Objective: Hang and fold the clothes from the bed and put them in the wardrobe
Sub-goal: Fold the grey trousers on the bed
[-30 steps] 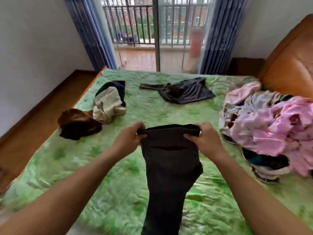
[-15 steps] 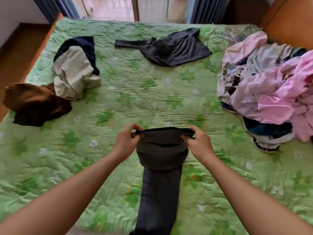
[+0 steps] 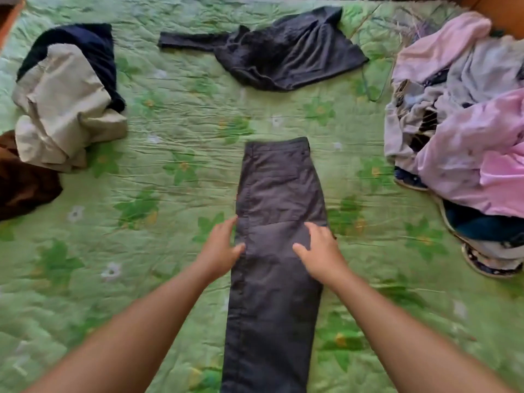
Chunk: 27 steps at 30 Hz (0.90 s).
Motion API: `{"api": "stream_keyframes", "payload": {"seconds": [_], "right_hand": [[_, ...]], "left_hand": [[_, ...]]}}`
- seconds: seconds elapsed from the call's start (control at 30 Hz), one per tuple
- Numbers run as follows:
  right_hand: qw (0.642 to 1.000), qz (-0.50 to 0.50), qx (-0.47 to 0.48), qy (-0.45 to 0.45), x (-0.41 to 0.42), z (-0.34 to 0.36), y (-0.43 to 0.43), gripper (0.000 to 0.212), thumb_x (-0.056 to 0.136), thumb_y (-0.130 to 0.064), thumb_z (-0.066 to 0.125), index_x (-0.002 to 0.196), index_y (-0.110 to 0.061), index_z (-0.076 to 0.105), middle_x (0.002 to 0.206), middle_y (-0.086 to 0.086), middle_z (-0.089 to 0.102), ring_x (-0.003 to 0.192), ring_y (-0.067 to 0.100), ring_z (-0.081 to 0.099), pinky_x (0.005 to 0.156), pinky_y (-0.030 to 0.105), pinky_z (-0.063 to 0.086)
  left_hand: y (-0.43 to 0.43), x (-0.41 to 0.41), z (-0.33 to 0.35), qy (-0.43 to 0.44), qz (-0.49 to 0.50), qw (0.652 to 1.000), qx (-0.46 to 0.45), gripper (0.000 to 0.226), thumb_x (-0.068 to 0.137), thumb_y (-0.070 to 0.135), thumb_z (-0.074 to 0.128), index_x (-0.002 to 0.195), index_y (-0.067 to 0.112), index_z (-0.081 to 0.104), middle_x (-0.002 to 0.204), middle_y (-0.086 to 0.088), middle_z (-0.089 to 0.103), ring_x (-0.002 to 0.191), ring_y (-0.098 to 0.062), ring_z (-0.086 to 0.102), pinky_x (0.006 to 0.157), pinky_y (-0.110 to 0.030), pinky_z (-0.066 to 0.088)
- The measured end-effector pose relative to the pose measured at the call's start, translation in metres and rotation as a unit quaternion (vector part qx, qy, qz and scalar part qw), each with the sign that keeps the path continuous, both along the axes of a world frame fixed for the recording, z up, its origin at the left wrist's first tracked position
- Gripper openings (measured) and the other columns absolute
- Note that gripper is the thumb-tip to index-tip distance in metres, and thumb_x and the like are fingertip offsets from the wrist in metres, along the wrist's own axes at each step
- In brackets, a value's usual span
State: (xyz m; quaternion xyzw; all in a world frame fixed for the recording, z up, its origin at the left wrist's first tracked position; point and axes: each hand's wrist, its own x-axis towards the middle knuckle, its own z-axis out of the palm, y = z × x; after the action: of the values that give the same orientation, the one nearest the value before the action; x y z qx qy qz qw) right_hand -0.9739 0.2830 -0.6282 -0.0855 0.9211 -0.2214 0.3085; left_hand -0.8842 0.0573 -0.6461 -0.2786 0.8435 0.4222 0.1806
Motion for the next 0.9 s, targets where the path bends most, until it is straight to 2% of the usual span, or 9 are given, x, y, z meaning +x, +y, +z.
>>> {"api": "stream_keyframes", "payload": {"seconds": [0.1,0.2,0.27,0.37,0.5,0.6,0.67,0.77,0.9], "right_hand": [[0.995,-0.048,0.036,-0.074,0.080,-0.057,0.035,0.079,0.095,-0.038,0.064,0.157,-0.011,0.024,0.148,0.020,0.037,0.136,0.036,0.041,0.114,0.035,0.030],[0.980,-0.168,0.005,-0.108,0.136,-0.089,0.058,0.081,0.090,-0.026,0.073,0.155,-0.007,0.028,0.146,0.021,0.044,0.134,0.036,0.045,0.112,0.037,0.034],[0.963,-0.245,-0.041,-0.104,0.159,-0.103,0.067,0.071,0.085,-0.014,0.078,0.146,-0.006,0.041,0.137,0.019,0.056,0.124,0.034,0.055,0.109,0.042,0.041],[0.940,-0.315,-0.097,-0.090,0.178,-0.113,0.072,0.045,0.083,-0.005,0.078,0.123,-0.008,0.057,0.114,0.015,0.069,0.104,0.031,0.065,0.096,0.046,0.050],[0.921,-0.340,-0.148,-0.115,0.185,-0.116,0.077,0.016,0.085,-0.006,0.077,0.093,-0.012,0.065,0.091,0.007,0.071,0.079,0.017,0.063,0.075,0.033,0.053],[0.881,-0.358,-0.209,-0.226,0.192,-0.111,0.082,0.011,0.088,-0.004,0.072,0.091,-0.015,0.069,0.088,-0.001,0.073,0.072,0.008,0.066,0.056,0.016,0.050],[0.855,-0.357,-0.209,-0.313,0.209,-0.106,0.088,0.009,0.088,-0.006,0.071,0.094,-0.012,0.072,0.093,0.004,0.075,0.077,0.015,0.069,0.060,0.021,0.052],[0.850,-0.320,-0.157,-0.387,0.256,-0.104,0.101,0.017,0.086,-0.010,0.074,0.103,-0.008,0.074,0.103,0.009,0.077,0.088,0.022,0.072,0.083,0.035,0.055],[0.842,-0.314,-0.122,-0.421,0.332,-0.105,0.118,0.034,0.085,-0.010,0.075,0.117,-0.002,0.070,0.111,0.013,0.075,0.110,0.032,0.069,0.104,0.049,0.048]], "left_hand": [[0.028,0.078,-0.055,-0.093,0.028,0.994,0.045,0.079,0.090,0.020,0.074,0.156,0.011,0.030,0.153,-0.017,0.040,0.139,-0.031,0.042,0.117,-0.039,0.033],[0.047,0.129,-0.086,-0.109,0.098,0.984,0.100,0.062,0.089,0.007,0.074,0.144,0.006,0.046,0.137,-0.020,0.052,0.127,-0.034,0.055,0.109,-0.046,0.045],[0.054,0.147,-0.095,-0.099,0.163,0.969,0.156,0.043,0.090,-0.002,0.069,0.130,0.004,0.054,0.121,-0.020,0.062,0.112,-0.034,0.065,0.096,-0.043,0.054],[0.056,0.160,-0.100,-0.089,0.213,0.955,0.188,0.026,0.093,-0.002,0.064,0.118,0.001,0.056,0.109,-0.019,0.065,0.094,-0.025,0.064,0.079,-0.033,0.052],[0.062,0.173,-0.093,-0.094,0.224,0.937,0.250,0.013,0.096,0.000,0.061,0.107,0.003,0.054,0.096,-0.018,0.057,0.083,-0.024,0.057,0.071,-0.037,0.047],[0.070,0.191,-0.086,-0.135,0.204,0.918,0.313,0.010,0.097,0.006,0.061,0.102,0.013,0.058,0.089,-0.007,0.058,0.073,-0.017,0.056,0.060,-0.027,0.039],[0.077,0.211,-0.087,-0.178,0.169,0.908,0.339,0.013,0.097,0.011,0.062,0.110,0.013,0.063,0.094,-0.001,0.065,0.080,-0.016,0.061,0.062,-0.026,0.047],[0.087,0.245,-0.093,-0.224,0.131,0.901,0.346,0.020,0.096,0.009,0.064,0.115,0.010,0.069,0.105,-0.005,0.073,0.094,-0.021,0.068,0.087,-0.039,0.056],[0.100,0.293,-0.100,-0.269,0.099,0.888,0.360,0.013,0.091,0.010,0.069,0.104,0.009,0.071,0.101,-0.005,0.076,0.090,-0.023,0.073,0.075,-0.032,0.059]]}}
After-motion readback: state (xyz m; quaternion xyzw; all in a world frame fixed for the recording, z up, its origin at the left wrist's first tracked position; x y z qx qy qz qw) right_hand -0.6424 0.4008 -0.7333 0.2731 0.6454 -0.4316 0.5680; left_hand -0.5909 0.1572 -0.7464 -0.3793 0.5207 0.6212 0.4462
